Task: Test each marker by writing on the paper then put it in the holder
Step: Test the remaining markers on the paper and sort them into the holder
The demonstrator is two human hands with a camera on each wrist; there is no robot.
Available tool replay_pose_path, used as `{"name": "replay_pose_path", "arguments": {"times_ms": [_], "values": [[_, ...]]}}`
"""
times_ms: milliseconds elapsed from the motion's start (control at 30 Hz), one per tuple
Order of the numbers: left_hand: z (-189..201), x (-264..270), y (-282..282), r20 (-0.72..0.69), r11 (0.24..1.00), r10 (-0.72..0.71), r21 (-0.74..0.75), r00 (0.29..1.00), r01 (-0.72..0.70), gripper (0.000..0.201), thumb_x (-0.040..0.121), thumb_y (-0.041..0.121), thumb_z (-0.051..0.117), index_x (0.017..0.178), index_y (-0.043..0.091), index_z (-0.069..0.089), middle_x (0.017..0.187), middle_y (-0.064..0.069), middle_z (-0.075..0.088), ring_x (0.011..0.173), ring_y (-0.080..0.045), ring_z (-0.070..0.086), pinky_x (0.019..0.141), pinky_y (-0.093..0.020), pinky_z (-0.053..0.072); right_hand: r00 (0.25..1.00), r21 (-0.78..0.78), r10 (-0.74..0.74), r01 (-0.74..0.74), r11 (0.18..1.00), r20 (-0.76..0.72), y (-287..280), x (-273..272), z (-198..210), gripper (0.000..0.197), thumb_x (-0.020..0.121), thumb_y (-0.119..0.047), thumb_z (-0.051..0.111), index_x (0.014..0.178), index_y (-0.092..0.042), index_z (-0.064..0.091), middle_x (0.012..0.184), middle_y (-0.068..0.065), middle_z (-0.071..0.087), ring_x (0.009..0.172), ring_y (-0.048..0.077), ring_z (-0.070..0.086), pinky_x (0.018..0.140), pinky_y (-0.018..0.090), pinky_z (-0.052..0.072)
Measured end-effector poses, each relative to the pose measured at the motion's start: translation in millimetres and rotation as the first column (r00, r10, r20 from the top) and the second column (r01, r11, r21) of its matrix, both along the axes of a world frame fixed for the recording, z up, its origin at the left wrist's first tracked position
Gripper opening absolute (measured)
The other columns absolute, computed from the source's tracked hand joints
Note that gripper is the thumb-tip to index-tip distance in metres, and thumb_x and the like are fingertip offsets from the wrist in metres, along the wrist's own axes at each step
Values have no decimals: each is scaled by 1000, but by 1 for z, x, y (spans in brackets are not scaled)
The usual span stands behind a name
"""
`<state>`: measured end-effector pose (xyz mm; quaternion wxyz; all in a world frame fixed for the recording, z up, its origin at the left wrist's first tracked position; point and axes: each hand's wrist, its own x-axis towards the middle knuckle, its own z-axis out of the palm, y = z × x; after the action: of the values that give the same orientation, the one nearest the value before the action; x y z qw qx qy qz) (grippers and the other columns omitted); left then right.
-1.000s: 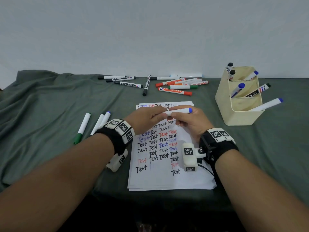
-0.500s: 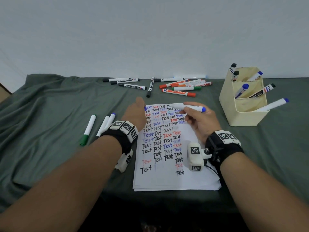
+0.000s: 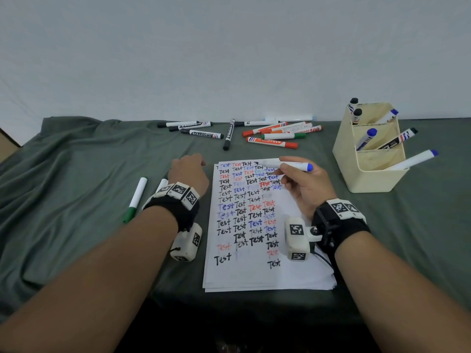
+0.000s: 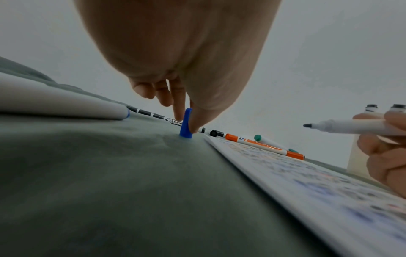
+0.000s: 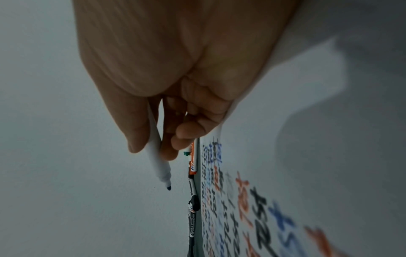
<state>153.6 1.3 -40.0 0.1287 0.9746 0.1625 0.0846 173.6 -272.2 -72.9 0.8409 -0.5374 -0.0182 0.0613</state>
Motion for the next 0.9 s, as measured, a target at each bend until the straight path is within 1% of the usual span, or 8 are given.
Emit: {"name": "replay_pose_path", "arguments": {"times_ms": [133,233,333,467,567,667,767,900], "values": [[-4,2,7,8,999,-34,27,999,34,28,91,21,62,119,25,60,122,-4,64,117,-31,52,101,-41,43,1000,1,-1,2,1000,-10,0,-1,2,15,92,-1,72,103,-9,77,86,20,73,64,19,58,58,23,48],[-3,1,6,20,992,-59,114,998,56,38,89,37,65,125,29,58,129,-4,58,123,-29,47,105,-41,37,1000,-2,-4,4,1000,-17,0,-2,3,14,92,-2,72,102,-9,77,86,20,73,65,19,58,58,23,49],[0,-2,-2,21,980,-122,162,992,117,49,86,52,65,130,33,55,138,-2,48,130,-29,38,110,-44,33,999,1,-12,12,1000,-29,1,-2,5,13,91,-2,73,101,-9,77,85,18,73,65,19,58,58,23,50],[2,-5,-19,-22,949,-273,157,962,273,58,84,63,61,136,39,49,153,3,33,143,-26,21,115,-49,20,998,21,-38,39,999,-52,2,-2,6,10,92,-4,72,101,-8,75,83,14,72,64,18,59,58,23,50],[0,-6,-30,-81,903,-401,132,912,409,71,84,71,56,143,35,44,158,2,28,147,-22,13,119,-48,16,996,69,-67,71,995,-63,3,-3,8,7,95,-7,70,101,-7,72,85,14,70,62,18,60,56,23,52],[-3,-7,-42,-254,844,-495,87,831,529,99,78,84,47,155,26,28,165,-1,18,152,-22,6,122,-44,8,994,157,-73,86,984,-84,3,-2,9,4,98,-8,65,101,-7,67,86,15,71,64,21,66,60,26,57],[-6,-8,-47,-416,838,-503,-19,757,546,124,63,95,37,160,25,5,168,1,-5,154,-20,-10,122,-42,0,993,233,-77,97,967,-94,3,0,9,7,101,-9,60,100,-4,63,91,16,76,72,25,73,67,30,61],[-11,-10,-47,-540,822,-489,-22,685,569,133,57,98,32,158,27,-15,164,1,-26,151,-22,-22,121,-42,-7,985,228,-142,162,960,-103,2,-1,8,6,98,-5,64,92,-5,66,87,17,76,70,23,72,66,28,61]]}}
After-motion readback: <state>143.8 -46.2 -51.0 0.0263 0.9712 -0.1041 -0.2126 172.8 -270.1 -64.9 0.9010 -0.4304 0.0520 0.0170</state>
